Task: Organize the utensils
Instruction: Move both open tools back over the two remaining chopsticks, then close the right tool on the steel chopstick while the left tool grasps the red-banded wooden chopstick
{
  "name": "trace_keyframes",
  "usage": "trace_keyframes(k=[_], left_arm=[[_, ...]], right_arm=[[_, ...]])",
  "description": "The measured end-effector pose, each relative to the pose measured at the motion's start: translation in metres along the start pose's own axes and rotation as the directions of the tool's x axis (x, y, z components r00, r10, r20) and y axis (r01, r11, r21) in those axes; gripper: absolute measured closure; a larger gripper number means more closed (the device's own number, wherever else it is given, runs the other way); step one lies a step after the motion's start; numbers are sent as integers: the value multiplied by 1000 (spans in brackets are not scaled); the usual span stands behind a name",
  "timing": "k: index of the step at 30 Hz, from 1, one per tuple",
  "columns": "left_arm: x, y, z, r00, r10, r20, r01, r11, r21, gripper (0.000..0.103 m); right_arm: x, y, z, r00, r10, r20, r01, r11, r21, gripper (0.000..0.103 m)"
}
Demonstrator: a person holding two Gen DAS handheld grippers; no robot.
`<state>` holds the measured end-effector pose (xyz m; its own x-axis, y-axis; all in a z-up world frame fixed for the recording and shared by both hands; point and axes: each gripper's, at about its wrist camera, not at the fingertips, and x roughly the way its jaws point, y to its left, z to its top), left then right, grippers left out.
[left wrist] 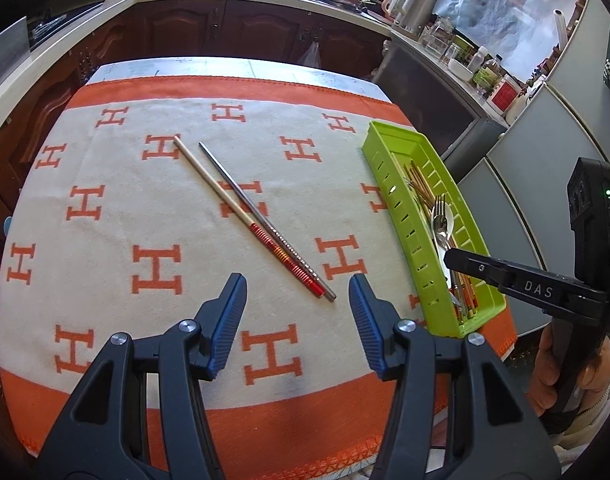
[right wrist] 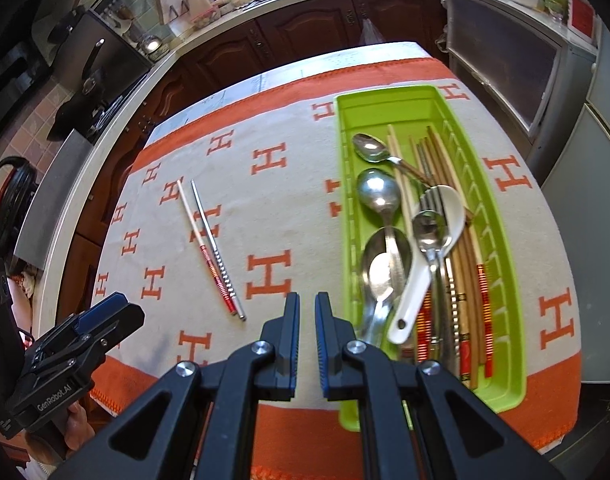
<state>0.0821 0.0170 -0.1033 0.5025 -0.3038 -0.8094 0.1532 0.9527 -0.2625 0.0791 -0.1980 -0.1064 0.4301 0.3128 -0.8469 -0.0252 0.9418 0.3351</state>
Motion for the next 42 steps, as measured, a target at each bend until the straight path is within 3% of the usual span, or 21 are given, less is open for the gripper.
trace_keyframes(k=[12,19,28,42], left_arm=[[-2,45,-11,1000,28,-4,-28,996,-83,53],[3,66,-13,1000,30,-7,-31,991,-130,53],[13,81,-18,999,31,-30,-36,986,-164,53],[27,97,-21,998,16,-56,-27,980,-197,53]], right_arm=[[21,47,11,999,34,-39,-38,995,-94,95],[56,73,28,993,72,-92,-87,979,-182,95],[102,92,25,989,5,-148,-55,941,-334,95],[121,105,22,990,-70,-124,4,884,-467,95]])
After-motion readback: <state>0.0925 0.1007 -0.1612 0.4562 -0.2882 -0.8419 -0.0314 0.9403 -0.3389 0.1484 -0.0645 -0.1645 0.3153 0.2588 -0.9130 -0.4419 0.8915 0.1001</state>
